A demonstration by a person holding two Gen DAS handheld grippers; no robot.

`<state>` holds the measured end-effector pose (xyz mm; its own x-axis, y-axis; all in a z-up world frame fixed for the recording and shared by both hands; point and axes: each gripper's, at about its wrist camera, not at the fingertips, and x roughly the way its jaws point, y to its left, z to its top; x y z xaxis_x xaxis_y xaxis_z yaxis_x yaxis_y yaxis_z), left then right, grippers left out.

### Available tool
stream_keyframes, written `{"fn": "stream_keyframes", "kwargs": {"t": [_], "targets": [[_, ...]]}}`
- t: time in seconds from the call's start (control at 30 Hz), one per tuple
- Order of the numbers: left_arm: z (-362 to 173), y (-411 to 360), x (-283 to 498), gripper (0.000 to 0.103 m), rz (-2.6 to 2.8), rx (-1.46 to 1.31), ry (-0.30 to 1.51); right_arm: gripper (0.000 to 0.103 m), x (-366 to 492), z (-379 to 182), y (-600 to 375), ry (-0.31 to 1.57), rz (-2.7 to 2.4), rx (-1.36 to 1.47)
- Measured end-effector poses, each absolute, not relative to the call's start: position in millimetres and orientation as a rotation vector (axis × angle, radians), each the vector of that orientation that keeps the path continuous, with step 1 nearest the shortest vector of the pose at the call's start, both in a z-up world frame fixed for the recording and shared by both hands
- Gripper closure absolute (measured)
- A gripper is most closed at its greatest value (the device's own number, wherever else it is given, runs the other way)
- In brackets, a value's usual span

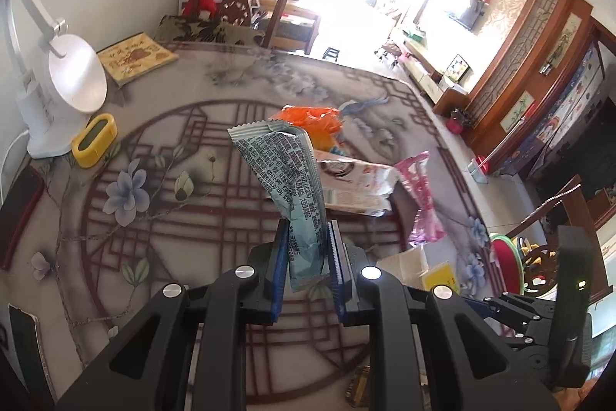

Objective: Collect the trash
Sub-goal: 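Carry the yellow box and the snack wrapper over the red bucket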

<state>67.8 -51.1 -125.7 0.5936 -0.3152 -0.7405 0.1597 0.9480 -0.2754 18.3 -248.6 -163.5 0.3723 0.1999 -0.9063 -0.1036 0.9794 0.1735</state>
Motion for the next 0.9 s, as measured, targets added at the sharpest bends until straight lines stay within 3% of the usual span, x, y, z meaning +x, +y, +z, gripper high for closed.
{"fn": "stream_keyframes", "kwargs": {"t": [0.4, 0.9], "targets": [[-107.7, -90.9, 43.2, 0.086, -0.321, -0.16, 0.863, 0.062, -13.6, -112.3, -286.5, 1.03, 0.172, 0.185], [-92.9, -182.0, 12.6, 0.086, -0.419, -0.075, 0.855, 0.062, -49.7, -96.5, -377.2, 0.963, 0.109, 0.297]]}}
